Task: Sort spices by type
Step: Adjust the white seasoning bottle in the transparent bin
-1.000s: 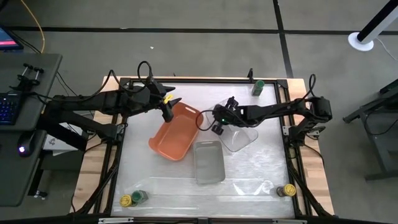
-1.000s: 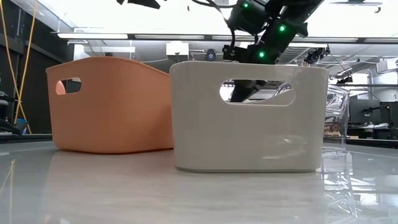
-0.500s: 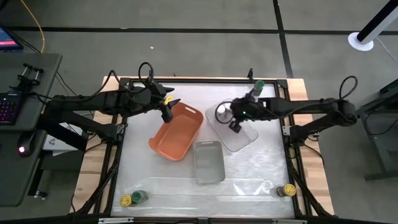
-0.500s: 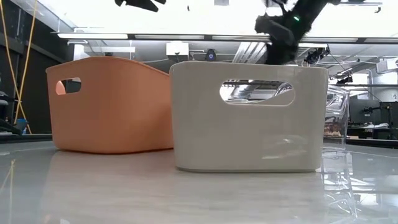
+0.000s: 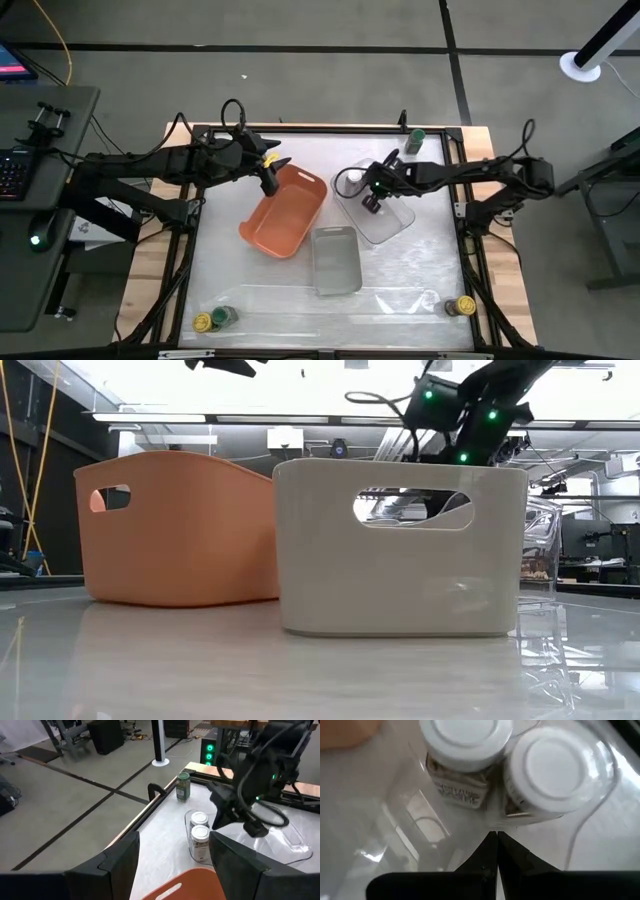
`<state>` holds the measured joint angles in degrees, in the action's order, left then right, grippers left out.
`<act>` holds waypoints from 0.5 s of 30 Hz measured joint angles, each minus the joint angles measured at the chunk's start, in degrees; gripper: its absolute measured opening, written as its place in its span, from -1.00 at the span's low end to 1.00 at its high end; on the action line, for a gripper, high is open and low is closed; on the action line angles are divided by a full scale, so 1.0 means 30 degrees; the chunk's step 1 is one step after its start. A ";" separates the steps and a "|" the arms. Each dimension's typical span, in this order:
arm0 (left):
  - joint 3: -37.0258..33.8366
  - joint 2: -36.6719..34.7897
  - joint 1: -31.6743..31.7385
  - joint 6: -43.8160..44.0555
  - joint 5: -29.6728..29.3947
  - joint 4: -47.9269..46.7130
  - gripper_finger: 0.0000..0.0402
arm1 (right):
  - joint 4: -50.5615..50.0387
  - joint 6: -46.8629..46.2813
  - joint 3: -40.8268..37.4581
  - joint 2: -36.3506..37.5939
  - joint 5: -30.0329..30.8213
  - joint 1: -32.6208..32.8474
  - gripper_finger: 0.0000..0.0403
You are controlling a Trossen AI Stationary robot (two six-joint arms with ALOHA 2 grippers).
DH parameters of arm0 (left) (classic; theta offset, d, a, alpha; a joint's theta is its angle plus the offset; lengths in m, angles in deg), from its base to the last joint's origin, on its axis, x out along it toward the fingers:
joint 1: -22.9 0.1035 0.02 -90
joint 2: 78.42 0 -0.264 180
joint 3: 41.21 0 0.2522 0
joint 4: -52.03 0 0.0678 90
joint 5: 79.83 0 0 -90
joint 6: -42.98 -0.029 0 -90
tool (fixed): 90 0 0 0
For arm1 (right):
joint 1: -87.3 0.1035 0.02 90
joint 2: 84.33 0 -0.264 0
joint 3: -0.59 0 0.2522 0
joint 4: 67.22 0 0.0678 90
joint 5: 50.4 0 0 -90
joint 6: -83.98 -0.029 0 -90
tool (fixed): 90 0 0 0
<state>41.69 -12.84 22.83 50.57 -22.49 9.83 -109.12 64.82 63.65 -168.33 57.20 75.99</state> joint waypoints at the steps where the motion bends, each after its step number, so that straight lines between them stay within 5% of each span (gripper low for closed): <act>1: 0.0000 0.0000 0.0000 0.0111 0.0001 0.0000 0.11 | -0.0036 0.0021 0.0000 -0.0225 0.0017 0.0007 -1.00; 15: 0.0000 0.0000 0.0007 0.0083 0.0006 -0.0006 0.11 | 0.1972 0.0058 -0.0007 -0.0759 0.1217 -0.0007 -1.00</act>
<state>41.69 -12.84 22.85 50.82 -22.48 9.81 -103.21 65.00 63.62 -170.61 60.85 75.96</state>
